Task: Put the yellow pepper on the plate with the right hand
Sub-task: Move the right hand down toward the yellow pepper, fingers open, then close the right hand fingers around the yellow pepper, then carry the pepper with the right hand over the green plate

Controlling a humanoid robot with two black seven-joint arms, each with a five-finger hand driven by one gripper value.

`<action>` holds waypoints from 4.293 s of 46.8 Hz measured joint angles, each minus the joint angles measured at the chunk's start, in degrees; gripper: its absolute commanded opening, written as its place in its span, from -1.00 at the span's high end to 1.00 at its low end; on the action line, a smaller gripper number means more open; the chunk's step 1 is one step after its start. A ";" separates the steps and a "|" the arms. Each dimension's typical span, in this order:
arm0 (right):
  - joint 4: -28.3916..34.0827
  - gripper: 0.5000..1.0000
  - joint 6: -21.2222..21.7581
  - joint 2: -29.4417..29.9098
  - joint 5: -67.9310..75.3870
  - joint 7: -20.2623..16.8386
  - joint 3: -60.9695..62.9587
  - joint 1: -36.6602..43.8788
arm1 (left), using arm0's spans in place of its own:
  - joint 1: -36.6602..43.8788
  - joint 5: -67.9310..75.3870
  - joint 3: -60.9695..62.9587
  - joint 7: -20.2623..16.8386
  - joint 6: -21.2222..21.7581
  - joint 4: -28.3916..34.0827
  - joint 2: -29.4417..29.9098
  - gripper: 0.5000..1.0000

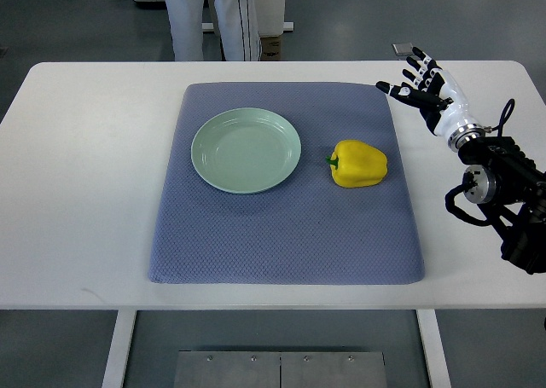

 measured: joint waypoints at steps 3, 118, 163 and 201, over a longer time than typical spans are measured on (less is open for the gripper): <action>0.39 -1.00 -0.01 -1.14 -0.01 0.09 -2.37 0.60 | 0.00 0.00 0.00 0.00 0.00 -0.01 0.00 -1.00; 18.21 -0.35 1.74 -12.68 -18.82 -0.81 -51.51 20.50 | -0.02 0.00 0.00 0.01 -0.01 -0.01 0.00 -1.00; 15.32 1.00 1.66 -7.32 -18.81 -1.97 -52.04 26.93 | 0.01 0.00 0.00 0.01 -0.01 -0.02 0.00 -1.00; 2.61 1.00 1.68 11.05 -18.30 -8.46 -49.61 30.78 | -0.01 0.01 0.00 0.01 -0.03 0.02 0.00 -1.00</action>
